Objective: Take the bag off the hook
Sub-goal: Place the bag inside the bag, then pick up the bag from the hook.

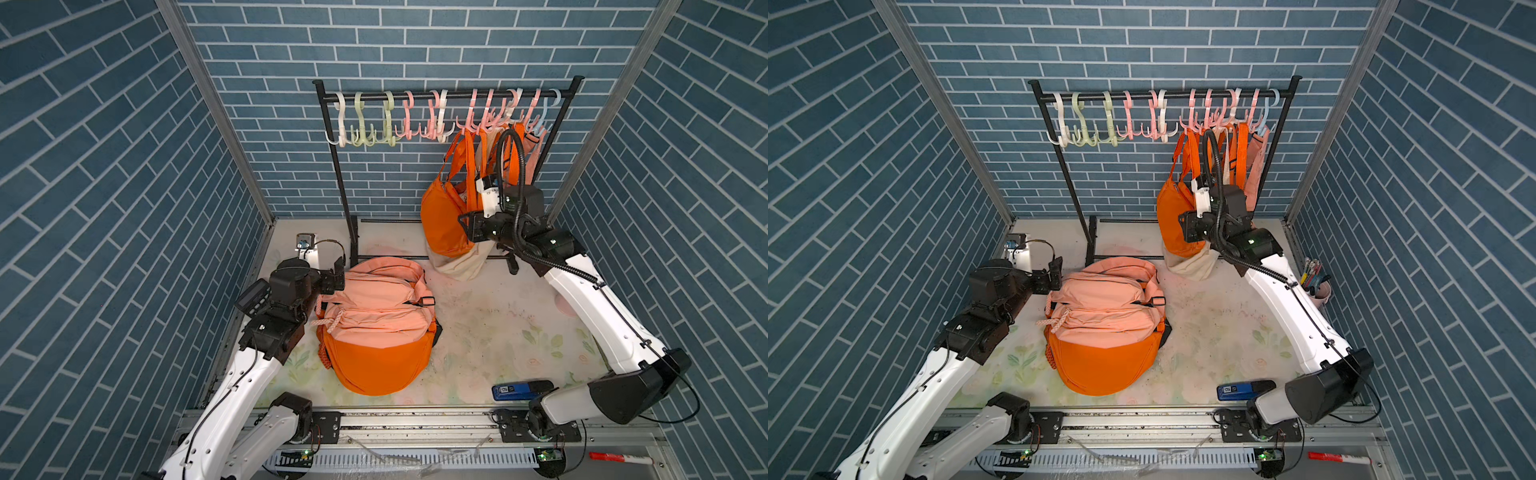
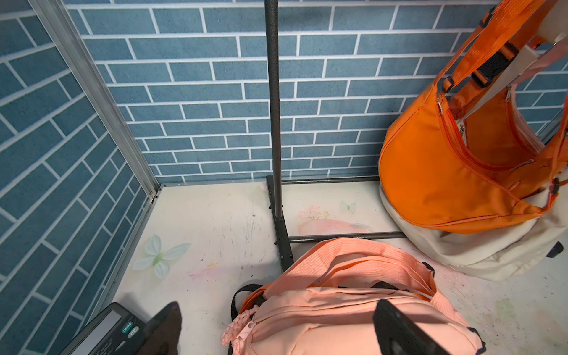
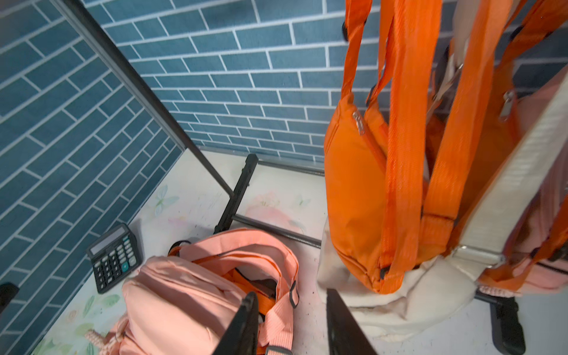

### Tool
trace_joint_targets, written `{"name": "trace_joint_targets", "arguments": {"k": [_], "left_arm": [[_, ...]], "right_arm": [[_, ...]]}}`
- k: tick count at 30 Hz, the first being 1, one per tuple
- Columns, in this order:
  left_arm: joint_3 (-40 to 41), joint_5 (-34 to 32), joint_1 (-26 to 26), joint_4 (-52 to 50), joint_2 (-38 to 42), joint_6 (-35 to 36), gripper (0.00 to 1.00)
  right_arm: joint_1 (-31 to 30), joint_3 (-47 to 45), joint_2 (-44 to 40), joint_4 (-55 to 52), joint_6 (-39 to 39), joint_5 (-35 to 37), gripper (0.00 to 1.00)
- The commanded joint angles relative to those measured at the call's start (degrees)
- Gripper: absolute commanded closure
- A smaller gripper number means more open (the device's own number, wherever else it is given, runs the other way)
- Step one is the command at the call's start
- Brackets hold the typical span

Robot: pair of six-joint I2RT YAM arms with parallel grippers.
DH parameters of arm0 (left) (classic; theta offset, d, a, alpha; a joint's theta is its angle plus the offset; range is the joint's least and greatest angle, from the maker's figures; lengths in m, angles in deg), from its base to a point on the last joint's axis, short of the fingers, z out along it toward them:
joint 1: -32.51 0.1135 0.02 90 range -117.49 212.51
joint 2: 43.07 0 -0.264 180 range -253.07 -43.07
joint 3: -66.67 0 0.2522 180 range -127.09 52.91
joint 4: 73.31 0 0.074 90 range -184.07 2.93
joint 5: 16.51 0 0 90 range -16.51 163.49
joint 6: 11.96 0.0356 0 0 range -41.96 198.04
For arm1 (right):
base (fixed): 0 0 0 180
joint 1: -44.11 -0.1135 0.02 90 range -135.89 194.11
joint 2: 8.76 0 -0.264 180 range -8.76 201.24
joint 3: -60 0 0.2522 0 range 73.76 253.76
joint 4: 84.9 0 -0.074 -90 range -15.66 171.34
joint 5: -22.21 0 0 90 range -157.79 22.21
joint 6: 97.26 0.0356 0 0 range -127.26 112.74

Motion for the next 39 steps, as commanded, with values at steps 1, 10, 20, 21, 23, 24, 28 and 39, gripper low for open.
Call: {"name": "trace_joint_targets", "arguments": {"k": [1,10,20,21,23,24,28,39], "left_arm": [[0.3,0.7,-0.8,0.4,1.2,-0.5,0.02],[-0.4,0.9,-1.9,-0.2,1.9,-0.3,0.02],[-0.4,1.4,-2.7,-0.3,1.4,-0.3,0.02],[-0.5,1.5,-2.8,-0.4,1.4,-0.3,0.02],[-0.5,1.8,-2.7,-0.4,1.4,-0.4,0.02],[-0.5,1.8,-2.7,-0.4,1.3,-0.4,0.02],[-0.5,1.6,-2.8,-0.4,1.4,-0.4,0.01],[-0.6,1.6,-3.0,-0.6,0.3,-0.4,0.01]], "right_arm": [[0.7,6.9,4.6,-7.9,-2.4,2.8,0.62],[3.2,27.2,18.5,-16.0,-2.1,1.8,0.54],[4.0,43.5,29.8,-23.1,-4.3,6.2,0.47],[4.1,44.1,30.3,-23.2,-4.8,7.0,0.47],[4.2,44.7,31.0,-23.2,-5.7,8.2,0.47],[4.1,44.8,31.4,-23.2,-6.3,9.0,0.46],[4.4,45.1,33.0,-22.8,-7.5,10.0,0.47],[4.5,45.9,35.5,-19.8,-7.7,10.3,0.58]]}}
